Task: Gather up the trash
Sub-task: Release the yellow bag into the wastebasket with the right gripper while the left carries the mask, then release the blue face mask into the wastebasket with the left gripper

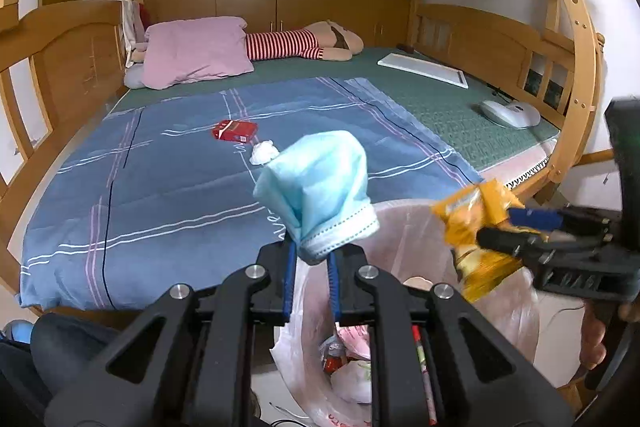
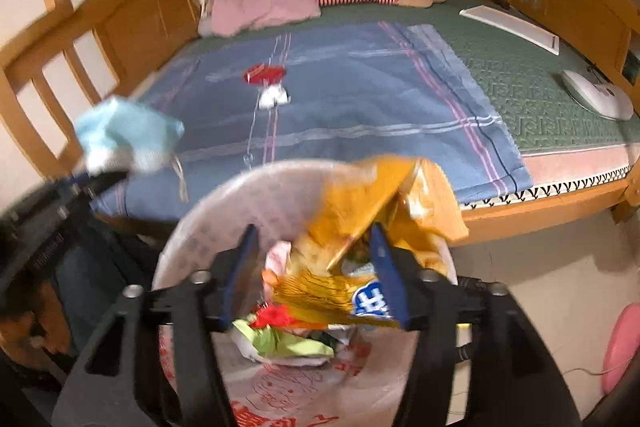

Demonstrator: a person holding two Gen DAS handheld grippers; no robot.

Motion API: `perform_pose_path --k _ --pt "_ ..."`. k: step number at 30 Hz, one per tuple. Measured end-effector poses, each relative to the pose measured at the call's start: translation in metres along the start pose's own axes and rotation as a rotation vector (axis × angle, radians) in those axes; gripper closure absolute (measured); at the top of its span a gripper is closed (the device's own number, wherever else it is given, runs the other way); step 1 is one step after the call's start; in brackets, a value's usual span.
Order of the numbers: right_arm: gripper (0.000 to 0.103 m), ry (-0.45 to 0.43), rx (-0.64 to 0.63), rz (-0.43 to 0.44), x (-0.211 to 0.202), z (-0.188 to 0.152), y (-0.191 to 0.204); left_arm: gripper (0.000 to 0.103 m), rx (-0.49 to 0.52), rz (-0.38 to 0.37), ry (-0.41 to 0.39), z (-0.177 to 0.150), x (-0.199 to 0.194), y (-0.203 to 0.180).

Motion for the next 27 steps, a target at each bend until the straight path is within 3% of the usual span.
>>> perform_pose_path --k 11,17,18,20,21,27 --pt "0.035 -0.146 0.09 0.016 -0.023 0.024 -0.009 0.089 0.023 -0.027 0.011 -0.006 -0.003 -0.01" --pt "0.029 -0.163 0.098 0.001 -0.024 0.029 -0.01 0.087 0.021 -0.113 0.055 -0.014 0.002 -0.018" --pt "0.029 -0.163 0.102 0.003 -0.025 0.028 -0.009 0.084 0.024 -0.133 0.064 -0.016 0.003 -0.021" --pt "0.028 -0.163 0.117 0.007 -0.023 0.029 -0.01 0.061 0.028 -0.157 0.071 -0.019 0.003 -0.026" --pt "0.028 -0.164 0.12 0.007 -0.023 0.029 -0.011 0.042 0.027 -0.164 0.069 -0.019 0.003 -0.027" --pt "0.026 -0.164 0.153 0.021 -0.015 0.034 -0.009 0.015 0.005 -0.157 0.055 -0.02 0.005 -0.019"
Point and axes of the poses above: each gripper's, at about its wrist camera, not at the fingertips, and x roughly the way its jaws point, y to its left, z to its top, the point moved 6 cm from there along x, roughly the way its jaws point, and after that the axes turned 10 degrees about -y, right-handed, at the moved point
